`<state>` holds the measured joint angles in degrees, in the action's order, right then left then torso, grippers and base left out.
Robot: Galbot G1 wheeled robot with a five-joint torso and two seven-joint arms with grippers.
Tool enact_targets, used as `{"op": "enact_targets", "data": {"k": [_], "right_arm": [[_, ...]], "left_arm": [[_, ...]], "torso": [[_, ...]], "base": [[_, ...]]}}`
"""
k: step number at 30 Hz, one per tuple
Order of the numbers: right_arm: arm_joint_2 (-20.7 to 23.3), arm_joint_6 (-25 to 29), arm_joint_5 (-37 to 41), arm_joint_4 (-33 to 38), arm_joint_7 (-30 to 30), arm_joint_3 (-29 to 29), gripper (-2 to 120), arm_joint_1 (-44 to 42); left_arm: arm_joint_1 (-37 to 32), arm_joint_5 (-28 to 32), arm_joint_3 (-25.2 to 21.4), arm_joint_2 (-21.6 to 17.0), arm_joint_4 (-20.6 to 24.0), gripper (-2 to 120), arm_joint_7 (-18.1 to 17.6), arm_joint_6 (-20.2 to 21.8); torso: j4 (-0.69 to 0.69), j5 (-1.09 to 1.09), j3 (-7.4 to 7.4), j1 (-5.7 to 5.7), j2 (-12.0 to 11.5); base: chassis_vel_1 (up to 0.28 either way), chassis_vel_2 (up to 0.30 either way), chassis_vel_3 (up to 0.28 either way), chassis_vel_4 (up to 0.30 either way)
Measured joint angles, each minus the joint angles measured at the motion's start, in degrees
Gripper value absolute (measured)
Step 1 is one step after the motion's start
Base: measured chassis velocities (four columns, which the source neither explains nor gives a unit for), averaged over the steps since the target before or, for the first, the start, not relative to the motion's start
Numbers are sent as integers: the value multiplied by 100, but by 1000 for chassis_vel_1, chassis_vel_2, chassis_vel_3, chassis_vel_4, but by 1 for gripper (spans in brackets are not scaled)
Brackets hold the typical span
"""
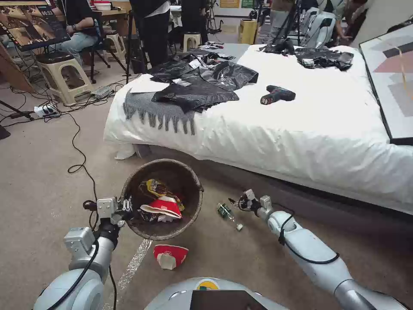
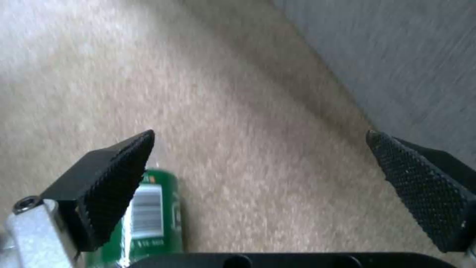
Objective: Pick up the trash bin, then pick up the garbage from the floor and place it into the trash bin.
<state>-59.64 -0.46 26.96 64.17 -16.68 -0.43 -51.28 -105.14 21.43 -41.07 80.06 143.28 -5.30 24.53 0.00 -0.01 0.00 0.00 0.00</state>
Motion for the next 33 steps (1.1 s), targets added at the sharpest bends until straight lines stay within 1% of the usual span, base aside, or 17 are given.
{"op": "enact_targets", "data": {"k": [8, 20, 33], "right_arm": [[-139, 35, -234, -16, -16, -81, 100, -67], [-174, 24, -389, 96, 4, -94, 100, -272], [-317, 28, -518, -67, 35, -78, 100, -339]], "left_arm": [[5, -4, 9, -22, 0, 0, -1, 0], [24, -13, 34, -51, 0, 0, 4, 4], [34, -9, 24, -49, -1, 0, 5, 5]], "torso": [[0, 1, 0, 0, 0], [-1, 0, 0, 0, 0], [0, 0, 0, 0, 0]], "base": [[0, 0, 0, 0], [0, 0, 0, 0], [0, 0, 0, 0]]}}
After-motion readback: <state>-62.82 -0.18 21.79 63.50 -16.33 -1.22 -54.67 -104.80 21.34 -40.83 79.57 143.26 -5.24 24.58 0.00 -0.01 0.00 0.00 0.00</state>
